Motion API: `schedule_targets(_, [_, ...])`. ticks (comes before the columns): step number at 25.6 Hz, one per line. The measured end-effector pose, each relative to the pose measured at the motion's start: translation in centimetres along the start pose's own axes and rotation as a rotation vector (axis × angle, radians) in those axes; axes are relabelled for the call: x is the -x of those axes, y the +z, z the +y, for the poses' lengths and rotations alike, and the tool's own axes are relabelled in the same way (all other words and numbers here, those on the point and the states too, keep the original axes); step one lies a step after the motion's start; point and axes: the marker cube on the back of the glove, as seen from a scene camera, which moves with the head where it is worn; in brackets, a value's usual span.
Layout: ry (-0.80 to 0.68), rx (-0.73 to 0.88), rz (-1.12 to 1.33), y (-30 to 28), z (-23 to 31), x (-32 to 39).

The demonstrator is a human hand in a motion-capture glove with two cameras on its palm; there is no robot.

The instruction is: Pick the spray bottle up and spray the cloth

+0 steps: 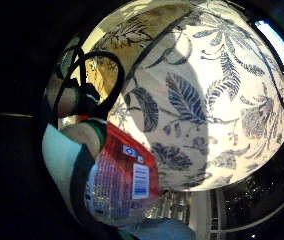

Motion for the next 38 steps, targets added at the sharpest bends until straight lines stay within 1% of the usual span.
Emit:
schedule_targets(2, [-0.04,-0.048,-0.029,-0.2,0.1,0.6])
schedule_targets(4, [-0.123,-0.126,-0.083,-0.5,0.5,1.8])
schedule_targets(8, [-0.413,-0.312,-0.271,-0.6,1.9,6.7])
schedule_targets(10, [-0.571,-0.371,-0.369,0.4,2.4,9.8])
schedule_targets(13, [-0.78,-0.39,-0.482,3.6,2.4,14.9])
schedule_targets(16, [-0.912,-0.349,-0.55,8.1,1.4,19.6])
schedule_targets(20, [-0.952,-0.302,-0.562,13.7,-1.1,22.8])
schedule_targets(25, [-0.931,-0.259,-0.507,18.6,-3.3,22.8])
schedule_targets(31, [-0.934,-0.241,-0.442,21.6,-4.2,22.9])
schedule_targets(35, [-0.929,-0.224,-0.432,22.4,-4.4,22.6])
schedule_targets(38, [-0.931,-0.178,-0.425,22.7,-3.9,22.4])
